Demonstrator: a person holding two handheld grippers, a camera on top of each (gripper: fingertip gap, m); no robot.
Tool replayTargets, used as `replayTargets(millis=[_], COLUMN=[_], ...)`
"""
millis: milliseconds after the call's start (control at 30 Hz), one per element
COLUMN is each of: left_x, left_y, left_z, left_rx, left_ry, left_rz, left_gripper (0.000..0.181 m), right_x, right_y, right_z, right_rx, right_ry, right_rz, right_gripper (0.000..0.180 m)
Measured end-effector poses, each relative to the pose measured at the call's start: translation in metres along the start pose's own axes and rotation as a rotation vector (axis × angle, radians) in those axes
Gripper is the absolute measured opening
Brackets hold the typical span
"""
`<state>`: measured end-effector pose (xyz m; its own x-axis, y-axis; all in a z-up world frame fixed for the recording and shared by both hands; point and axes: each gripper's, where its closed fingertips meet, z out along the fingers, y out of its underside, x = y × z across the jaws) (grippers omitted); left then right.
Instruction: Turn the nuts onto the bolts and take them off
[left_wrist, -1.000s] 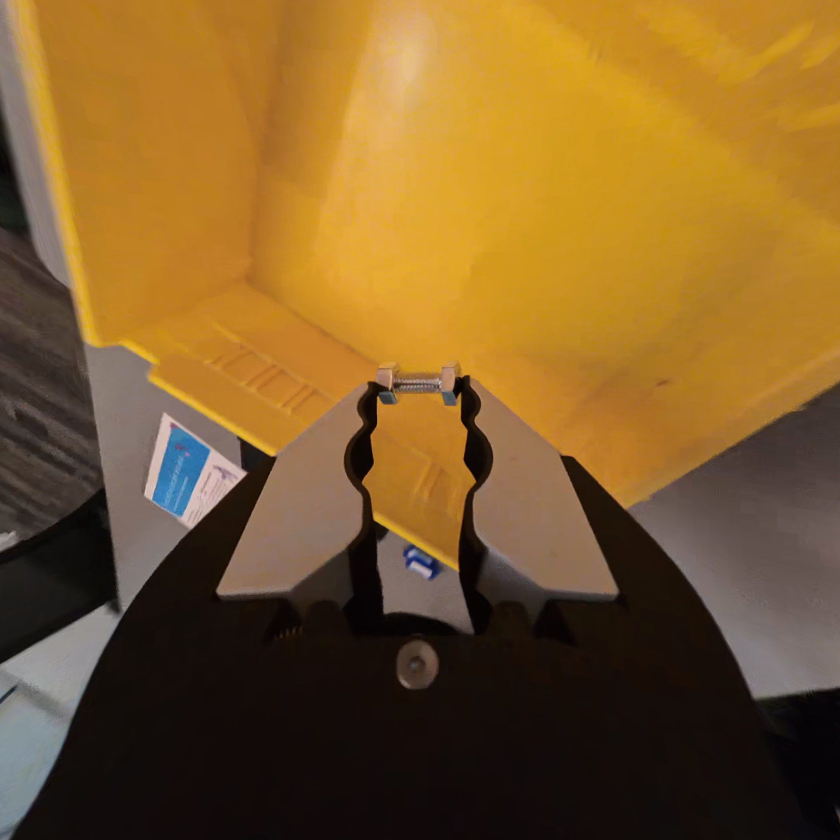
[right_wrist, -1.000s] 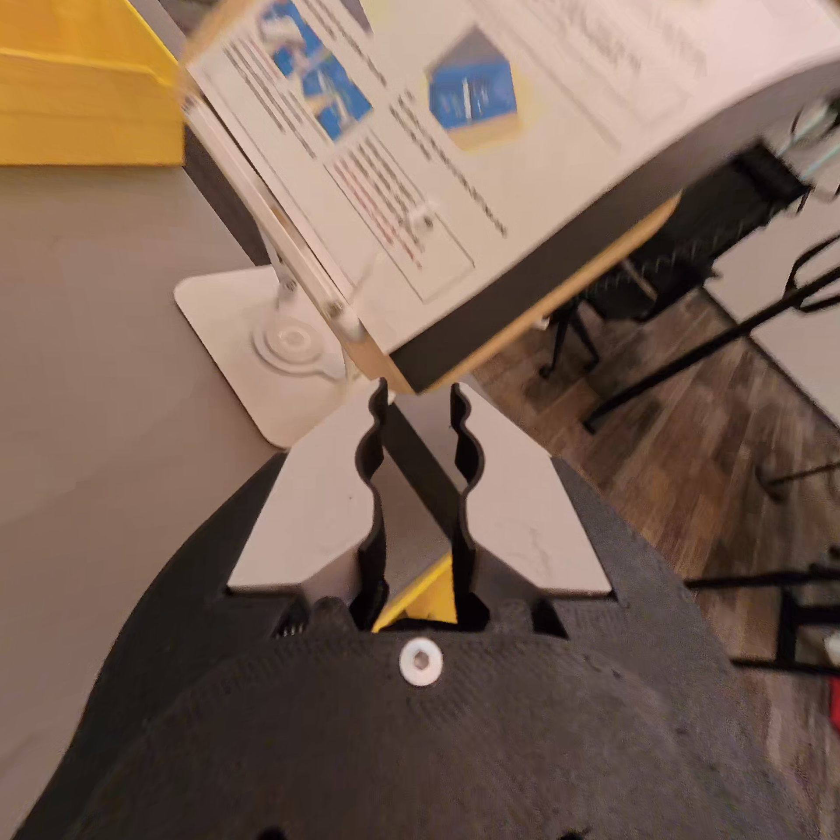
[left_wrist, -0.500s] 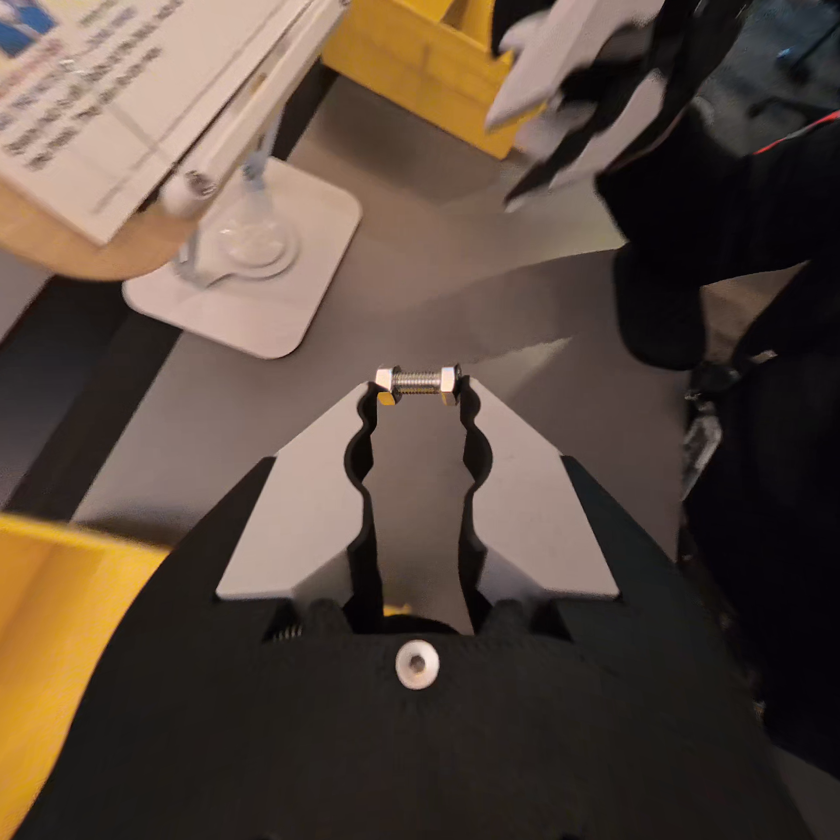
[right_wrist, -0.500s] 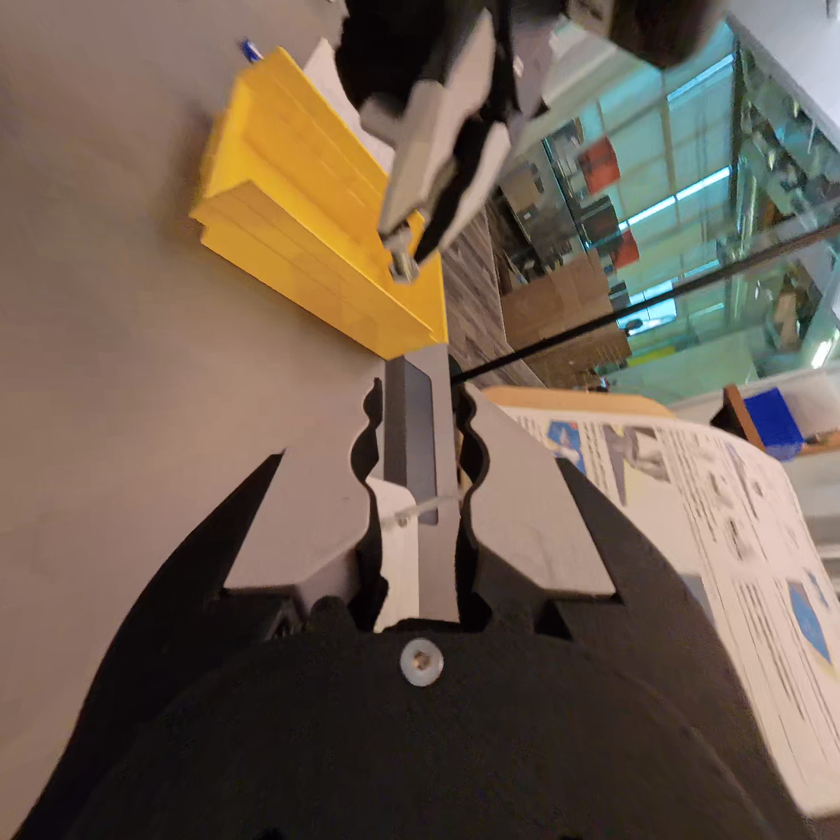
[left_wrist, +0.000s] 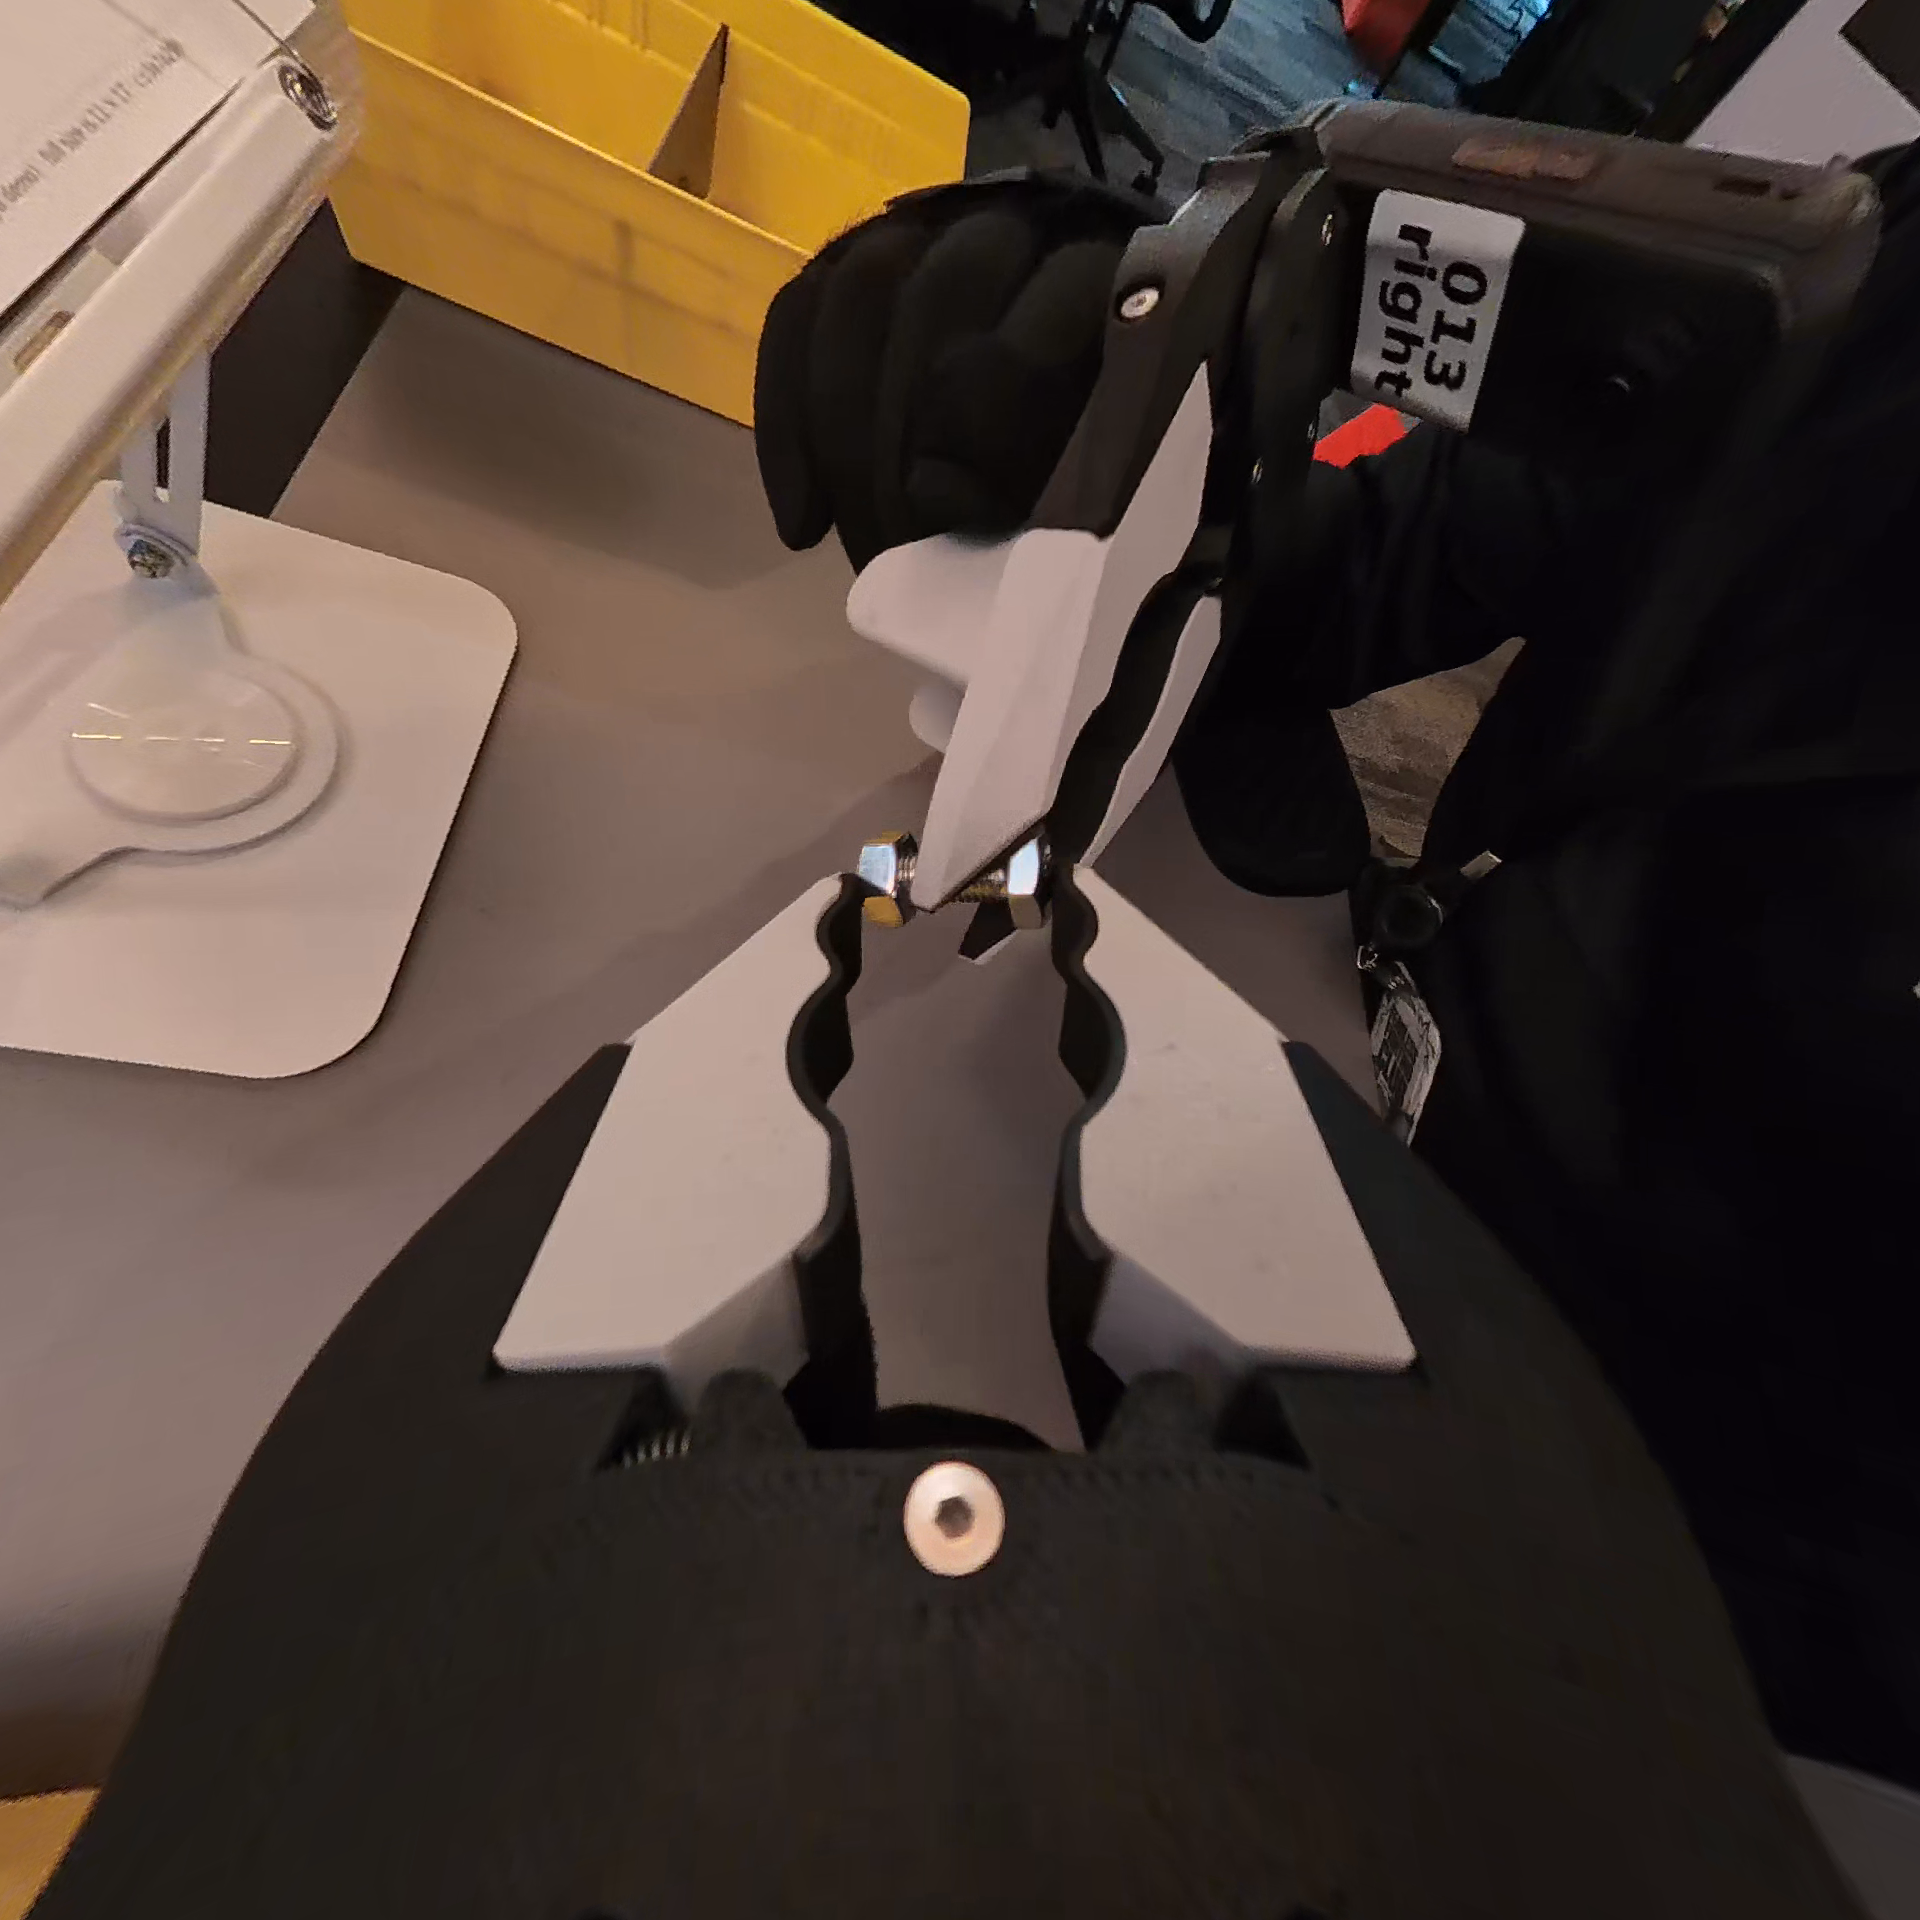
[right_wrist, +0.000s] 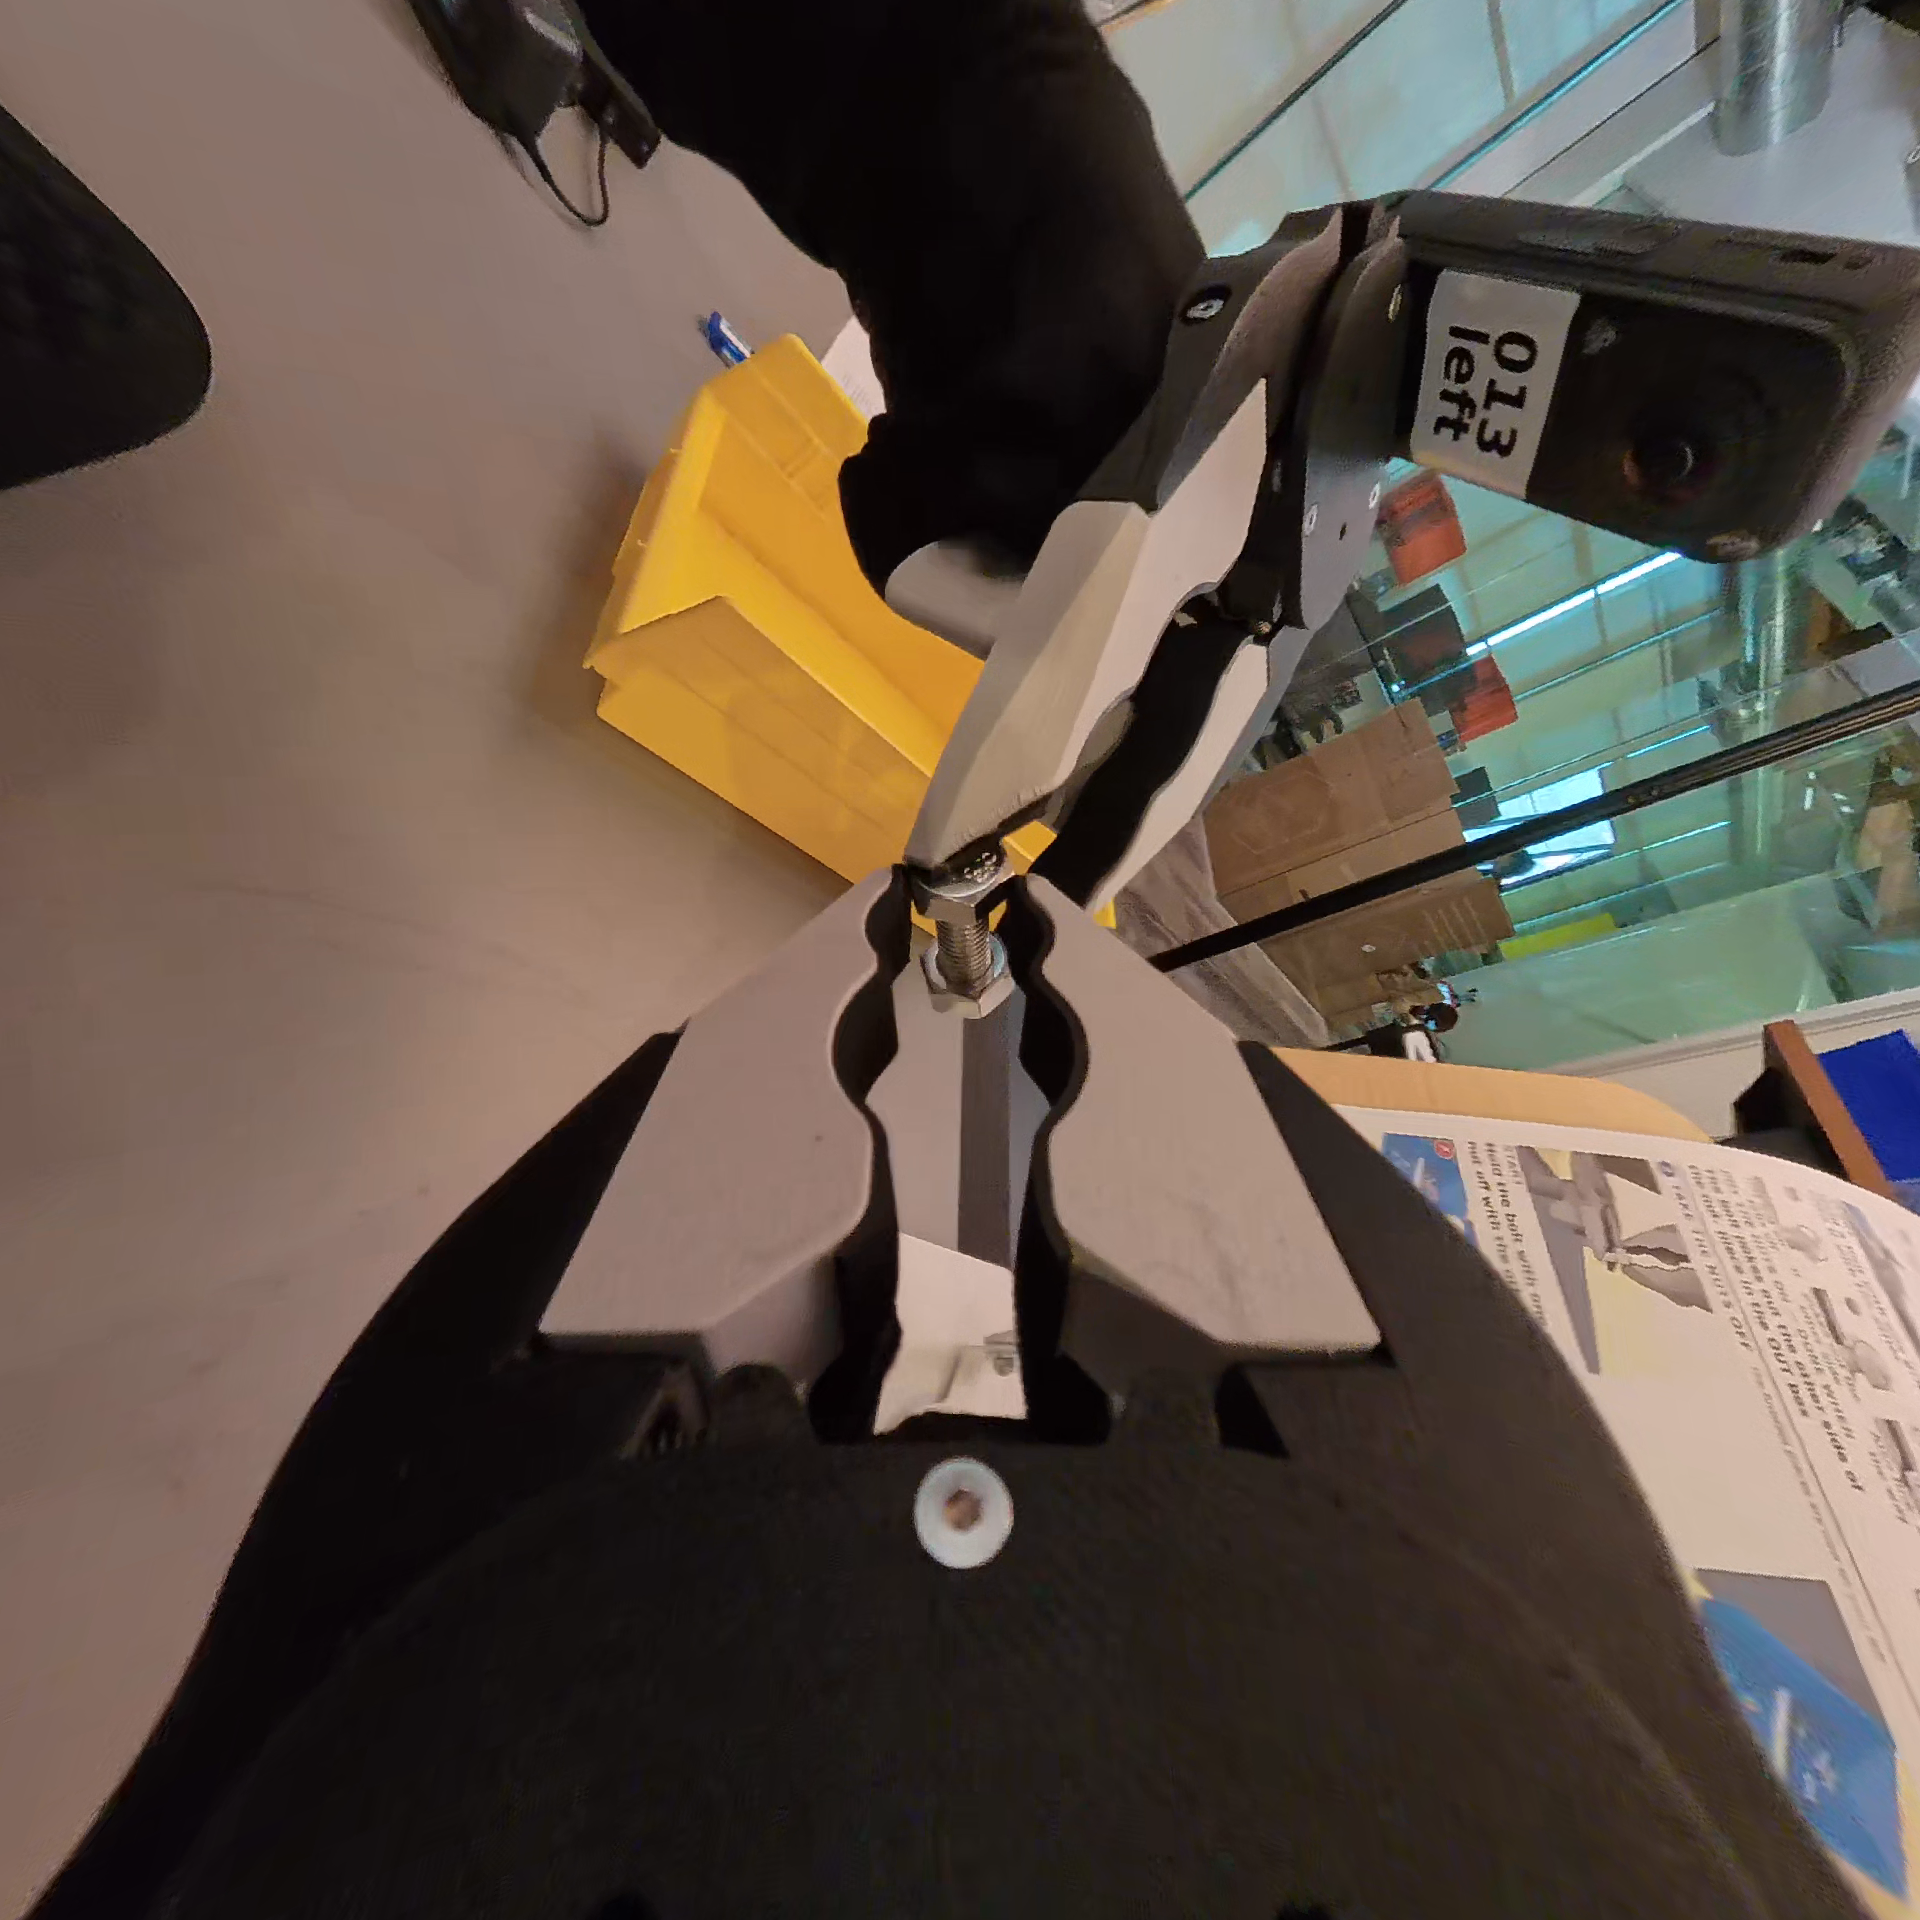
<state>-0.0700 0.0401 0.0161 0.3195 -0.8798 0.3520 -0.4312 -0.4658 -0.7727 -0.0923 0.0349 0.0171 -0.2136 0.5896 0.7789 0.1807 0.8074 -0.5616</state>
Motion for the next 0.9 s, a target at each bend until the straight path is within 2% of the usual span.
replayTargets(millis=[267,400,633,900], left_x=[0.002,-0.003,-0.009,-0.025], left_y=[-0.004,-0.007,-0.013,-0.015], left_z=[0.001,-0.002,-0.005,-0.004], left_rx=[0.052,0.087,0.242,0.285], left_ry=[0.038,0.026,0.019,-0.256], left_rz=[-0.020,-0.043,-0.171,-0.122], left_gripper=[0.036,0.037,0.052,0.041], right_x=[0.003,0.009,0.025,0.026], right_y=[-0.001,0.004,0.015,0.033], right_z=[-0.002,-0.003,-0.004,0.006], right_rx=[0.027,-0.017,-0.171,-0.285], right_ry=[-0.008,0.041,0.178,0.199], right_rz=[0.051,0.010,-0.160,-0.164], right_gripper=[0.015,0.015,0.015,0.015])
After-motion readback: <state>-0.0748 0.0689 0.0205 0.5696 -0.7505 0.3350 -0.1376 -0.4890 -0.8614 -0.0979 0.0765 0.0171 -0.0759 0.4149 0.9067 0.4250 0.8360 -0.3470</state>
